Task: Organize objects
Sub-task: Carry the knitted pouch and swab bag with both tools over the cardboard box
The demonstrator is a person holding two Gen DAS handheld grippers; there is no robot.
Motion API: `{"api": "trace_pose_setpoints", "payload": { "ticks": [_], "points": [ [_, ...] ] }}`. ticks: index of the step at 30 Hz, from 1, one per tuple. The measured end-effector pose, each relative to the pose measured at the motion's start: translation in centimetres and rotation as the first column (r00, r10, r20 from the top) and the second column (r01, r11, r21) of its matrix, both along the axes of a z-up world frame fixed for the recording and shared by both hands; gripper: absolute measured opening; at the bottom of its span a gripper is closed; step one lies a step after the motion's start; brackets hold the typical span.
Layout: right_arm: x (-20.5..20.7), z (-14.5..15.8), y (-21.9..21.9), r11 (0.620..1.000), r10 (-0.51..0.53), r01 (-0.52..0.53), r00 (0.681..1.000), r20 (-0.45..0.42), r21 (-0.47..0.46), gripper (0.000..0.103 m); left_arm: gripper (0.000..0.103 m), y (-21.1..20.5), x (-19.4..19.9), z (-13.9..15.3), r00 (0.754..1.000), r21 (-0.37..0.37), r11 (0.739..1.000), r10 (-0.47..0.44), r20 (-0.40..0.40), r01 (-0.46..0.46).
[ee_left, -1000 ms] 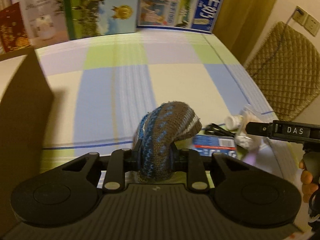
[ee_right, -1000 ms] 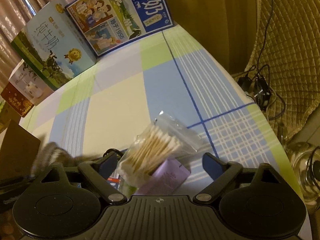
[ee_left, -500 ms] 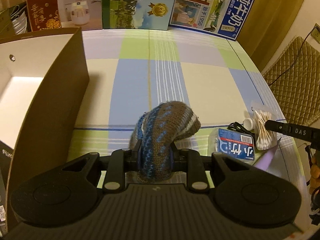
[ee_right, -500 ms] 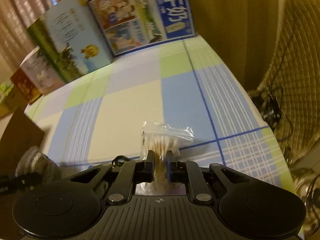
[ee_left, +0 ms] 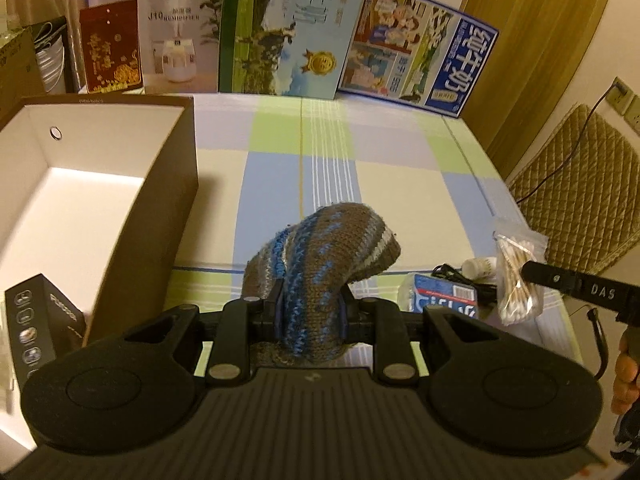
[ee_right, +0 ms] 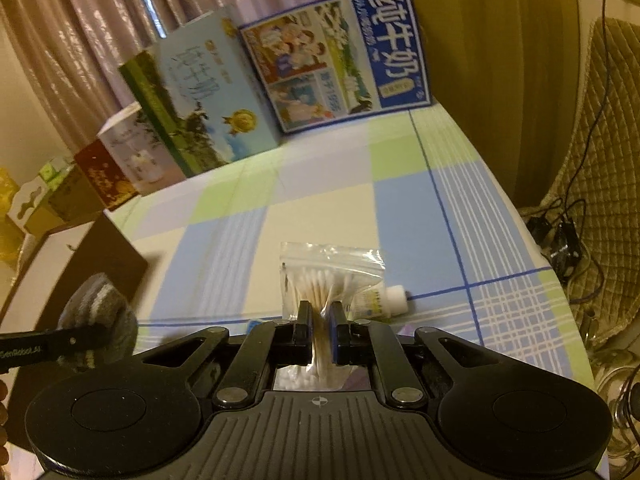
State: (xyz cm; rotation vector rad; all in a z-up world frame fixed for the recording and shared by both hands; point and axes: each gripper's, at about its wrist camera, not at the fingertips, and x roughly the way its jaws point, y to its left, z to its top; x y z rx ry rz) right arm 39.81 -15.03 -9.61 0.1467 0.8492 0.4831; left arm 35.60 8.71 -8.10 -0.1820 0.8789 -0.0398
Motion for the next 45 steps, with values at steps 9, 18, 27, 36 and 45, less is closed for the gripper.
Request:
{"api": "trace_pose_setpoints", "payload": {
  "ticks": [9, 18, 27, 36, 45],
  "points": [
    [-2.2, 2.5, 1.9, 0.998, 0.062, -0.063, 0.997, 0.038, 0.026, 0.005, 0.02, 0.5, -2.4, 2.1, 0.998, -0.015, 1.0, 0.006, 0.062, -0.005],
    [-4.1, 4.6, 4.6, 0.991, 0.116, -0.119, 0.991, 0.072, 0.053, 0.005, 0.02, 2.4, -4.9, 4.8, 0.991, -0.03, 0.999, 0.026, 0.131, -0.022],
    [-6.5, 6.1, 8.6, 0.979, 0.178, -0.187, 0.979, 0.103, 0.083, 0.005, 0.02, 5.9, -7.3, 7.4, 0.978, -0.039, 0.998, 0.062, 0.198, -0.056],
    [-9.1, 7.1, 14.0, 0.955, 0.256, -0.27, 0.959, 0.119, 0.123, 0.005, 0.02, 10.9, -10.0, 9.3, 0.962, -0.033, 0.993, 0.121, 0.243, -0.116],
    [-10.9, 7.1, 20.4, 0.92, 0.351, -0.366, 0.929, 0.12, 0.139, 0.005, 0.02, 16.7, -11.7, 9.1, 0.954, -0.019, 0.981, 0.19, 0.23, -0.191]
  ]
}}
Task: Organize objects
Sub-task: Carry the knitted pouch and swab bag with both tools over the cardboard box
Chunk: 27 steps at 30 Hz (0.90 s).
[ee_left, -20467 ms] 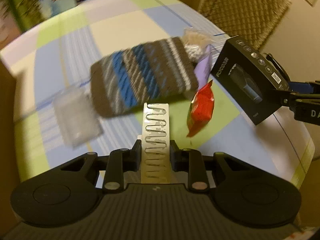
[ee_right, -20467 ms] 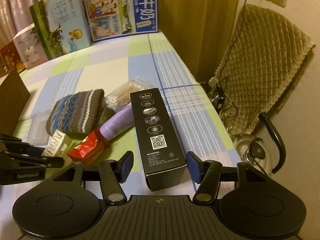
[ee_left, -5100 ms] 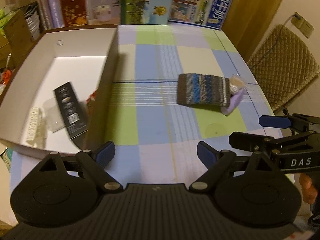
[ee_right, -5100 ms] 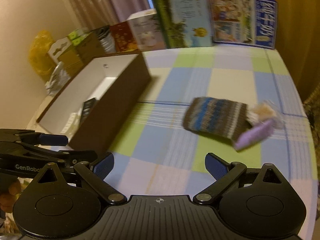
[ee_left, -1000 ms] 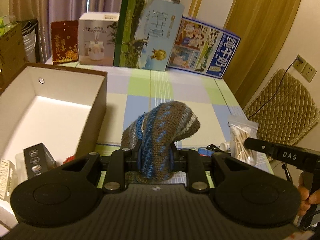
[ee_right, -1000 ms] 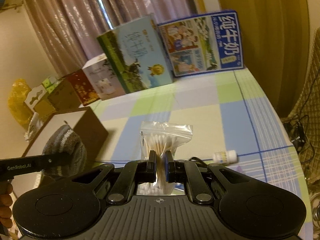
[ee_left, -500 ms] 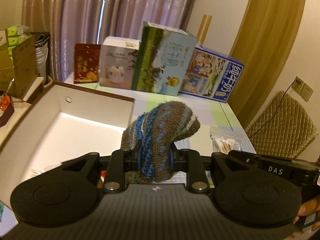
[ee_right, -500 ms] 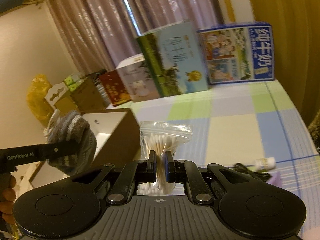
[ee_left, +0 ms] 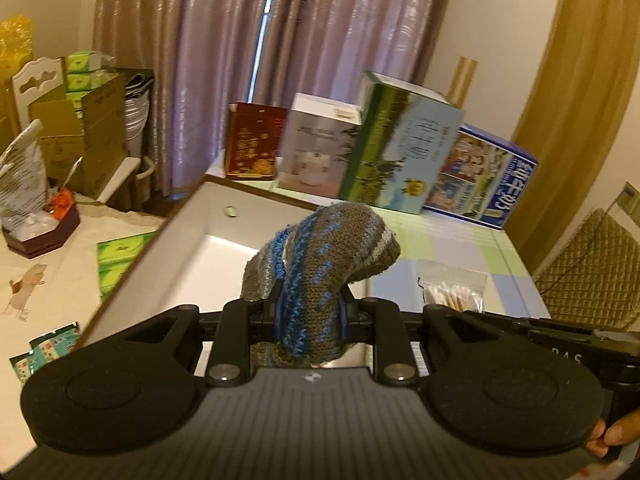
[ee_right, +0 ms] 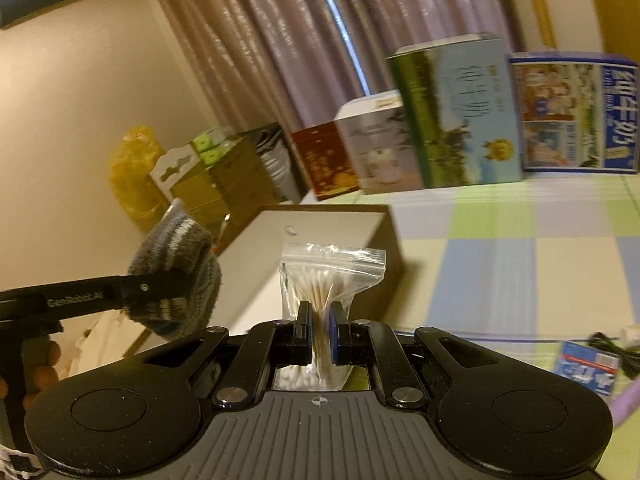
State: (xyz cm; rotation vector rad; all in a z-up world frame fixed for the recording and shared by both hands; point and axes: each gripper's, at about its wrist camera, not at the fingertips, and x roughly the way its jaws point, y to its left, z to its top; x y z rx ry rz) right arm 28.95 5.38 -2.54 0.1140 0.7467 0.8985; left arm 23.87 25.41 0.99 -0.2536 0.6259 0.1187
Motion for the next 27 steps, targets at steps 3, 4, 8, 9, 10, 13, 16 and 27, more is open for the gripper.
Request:
{"api": "trace_pose_setpoints", "payload": {
  "ticks": [3, 4, 8, 9, 10, 13, 16, 27],
  "points": [
    [-0.2, -0.2, 2.2, 1.0, 0.028, -0.028, 1.0, 0.0, -0.003, 0.005, 0.02, 1.7, -0.1, -0.3, 1.0, 0.003, 1.0, 0.012, -0.012, -0.012],
    [-0.2, -0.3, 3.0, 0.999, 0.035, -0.035, 0.999, -0.002, -0.005, 0.005, 0.02, 2.2, 0.0, -0.5, 1.0, 0.004, 1.0, 0.014, -0.015, -0.014],
    [0.4, -1.1, 5.8, 0.998, 0.048, -0.048, 0.999, -0.014, -0.027, 0.005, 0.02, 4.0, 1.1, -1.3, 0.999, 0.003, 1.0, 0.024, -0.036, -0.024],
    [0.6, -1.3, 6.4, 0.998, 0.048, -0.049, 0.999, -0.013, -0.037, 0.005, 0.02, 4.4, 1.4, -1.5, 0.999, 0.002, 1.0, 0.024, -0.04, -0.024],
    [0.9, -1.6, 7.1, 0.998, 0.049, -0.05, 0.999, -0.01, -0.049, 0.005, 0.02, 4.9, 1.8, -1.8, 0.999, 0.002, 1.0, 0.026, -0.046, -0.025],
    [1.7, -2.6, 9.0, 0.995, 0.052, -0.052, 0.999, -0.012, -0.085, 0.005, 0.02, 6.0, 3.4, -2.8, 0.997, -0.007, 1.0, 0.022, -0.073, -0.022],
    [2.3, -3.6, 10.7, 0.99, 0.052, -0.053, 0.999, -0.008, -0.128, 0.005, 0.02, 6.8, 5.2, -4.1, 0.994, -0.013, 1.0, 0.017, -0.105, -0.019],
    [5.3, -6.8, 14.5, 0.97, 0.045, -0.049, 0.999, -0.025, -0.237, 0.005, 0.02, 8.7, 11.2, -9.0, 0.974, -0.015, 1.0, 0.006, -0.227, -0.01]
  ]
}}
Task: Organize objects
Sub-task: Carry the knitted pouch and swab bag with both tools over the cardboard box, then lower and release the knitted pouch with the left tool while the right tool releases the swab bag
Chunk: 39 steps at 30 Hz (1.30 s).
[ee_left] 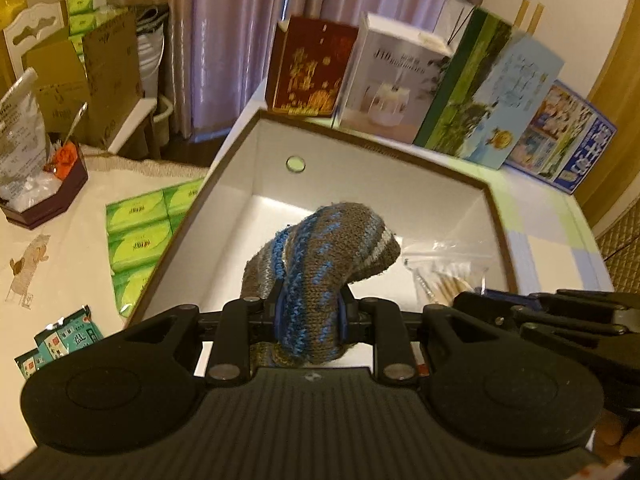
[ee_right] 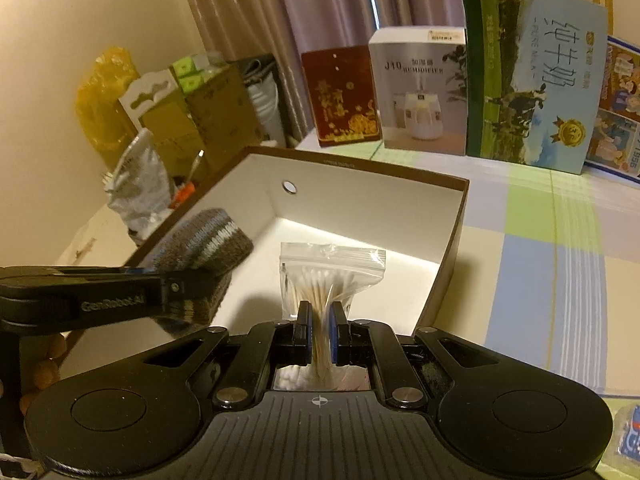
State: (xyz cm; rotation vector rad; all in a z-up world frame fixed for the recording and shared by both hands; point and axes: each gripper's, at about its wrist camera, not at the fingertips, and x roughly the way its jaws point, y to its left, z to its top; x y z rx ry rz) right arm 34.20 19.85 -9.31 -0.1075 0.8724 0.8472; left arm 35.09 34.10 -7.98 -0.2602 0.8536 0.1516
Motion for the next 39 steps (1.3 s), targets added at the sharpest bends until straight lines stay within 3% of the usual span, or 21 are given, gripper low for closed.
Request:
{"api": "trace_pose_setpoints", "payload": {
  "ticks": [8, 17, 19, 22, 26, 29, 34, 39],
  "points": [
    [1.8, -1.1, 1.1, 0.999, -0.009, 0.008, 1.0, -0.021, -0.035, 0.005, 0.026, 0.6, 2.7, -3.1, 0.995, -0.034, 0.999, 0.0, -0.096, -0.003],
    [2.5, -1.9, 2.0, 0.997, 0.005, -0.007, 1.0, -0.03, -0.072, 0.005, 0.052, 0.7, 3.3, -3.5, 0.994, -0.053, 0.998, -0.035, -0.106, 0.03],
    [2.4, -1.9, 2.1, 0.997, 0.007, -0.008, 1.0, -0.02, -0.081, 0.005, 0.063, 0.6, 3.3, -3.4, 0.993, -0.048, 0.998, -0.044, -0.112, 0.038],
    [2.7, -1.9, 2.1, 0.997, 0.008, -0.01, 1.0, -0.029, -0.077, 0.005, 0.071, 0.6, 3.2, -3.2, 0.992, -0.045, 0.998, -0.047, -0.117, 0.042],
    [2.8, -1.8, 2.0, 0.997, 0.013, -0.016, 0.999, -0.034, -0.078, 0.006, 0.073, 0.6, 2.8, -2.9, 0.992, -0.044, 0.998, -0.045, -0.122, 0.04],
    [2.6, -1.7, 1.7, 0.997, 0.023, -0.025, 0.999, -0.032, -0.08, 0.013, 0.076, 0.7, 2.5, -2.6, 0.991, -0.047, 0.998, -0.047, -0.123, 0.042],
    [1.6, -0.9, 1.2, 0.997, 0.038, -0.037, 0.999, 0.006, -0.073, 0.044, 0.08, 0.6, 1.8, -1.9, 0.991, -0.04, 0.998, -0.055, -0.123, 0.05],
    [0.6, -0.1, 0.6, 0.997, 0.04, -0.039, 0.999, 0.024, -0.06, 0.062, 0.084, 0.7, 0.6, -0.8, 0.992, -0.024, 0.998, -0.055, -0.114, 0.053]
  ]
}}
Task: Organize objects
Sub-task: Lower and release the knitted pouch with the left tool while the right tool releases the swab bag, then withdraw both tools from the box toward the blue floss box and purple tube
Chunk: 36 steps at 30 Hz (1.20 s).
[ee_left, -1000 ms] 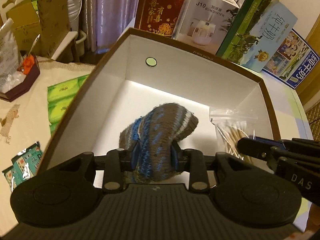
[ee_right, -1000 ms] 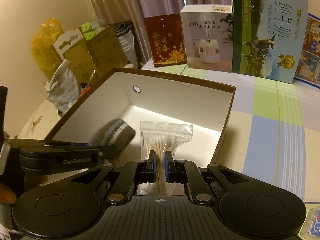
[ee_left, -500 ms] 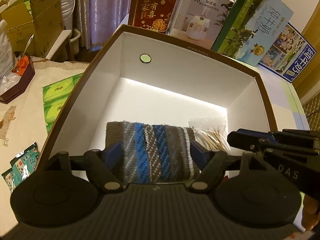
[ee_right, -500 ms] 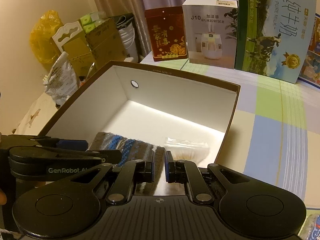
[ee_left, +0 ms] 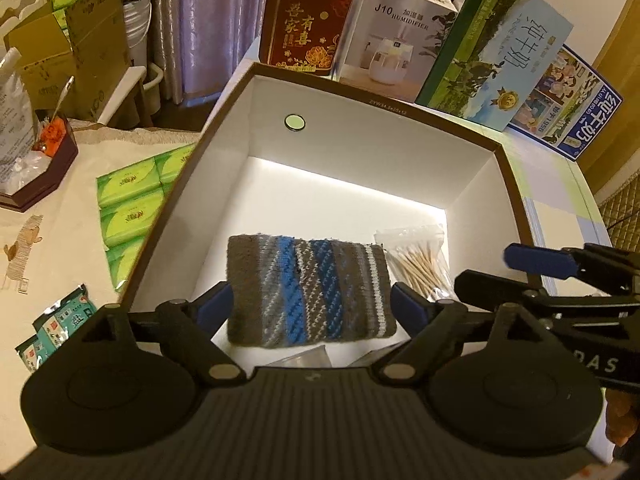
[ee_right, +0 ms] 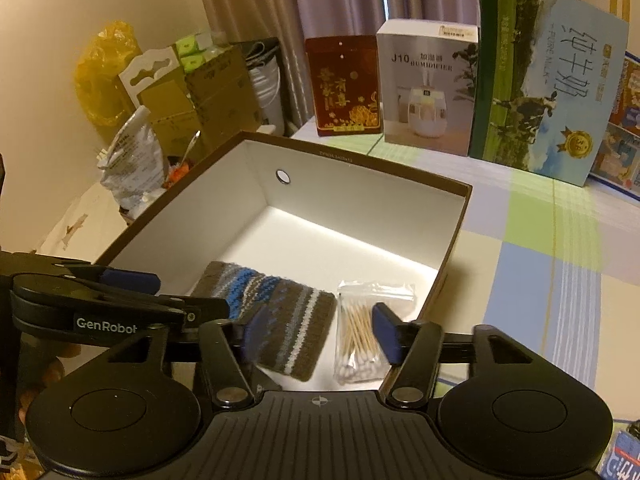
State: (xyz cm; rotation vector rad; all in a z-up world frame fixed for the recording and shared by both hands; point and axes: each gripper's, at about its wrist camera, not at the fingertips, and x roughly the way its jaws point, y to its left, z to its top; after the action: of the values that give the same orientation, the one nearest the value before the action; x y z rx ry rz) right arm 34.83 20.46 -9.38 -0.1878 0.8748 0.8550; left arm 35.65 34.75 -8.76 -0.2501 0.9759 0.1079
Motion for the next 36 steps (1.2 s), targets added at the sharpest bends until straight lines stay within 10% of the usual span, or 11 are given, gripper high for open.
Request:
{"api": "trace_pose_setpoints", "payload": {
  "ticks": [9, 36],
  "points": [
    [-2.4, 2.0, -1.6, 0.999, 0.001, -0.002, 1.0, 0.029, 0.046, 0.091, 0.091, -0.4, -2.6, 2.2, 1.0, 0.035, 0.999, 0.021, 0.017, -0.022],
    [-8.8, 5.9, -7.9, 0.993, -0.036, 0.035, 0.999, 0.007, 0.116, 0.098, 0.092, -4.5, -11.1, 6.6, 0.998, 0.041, 0.999, -0.001, 0.057, -0.002]
  ]
}}
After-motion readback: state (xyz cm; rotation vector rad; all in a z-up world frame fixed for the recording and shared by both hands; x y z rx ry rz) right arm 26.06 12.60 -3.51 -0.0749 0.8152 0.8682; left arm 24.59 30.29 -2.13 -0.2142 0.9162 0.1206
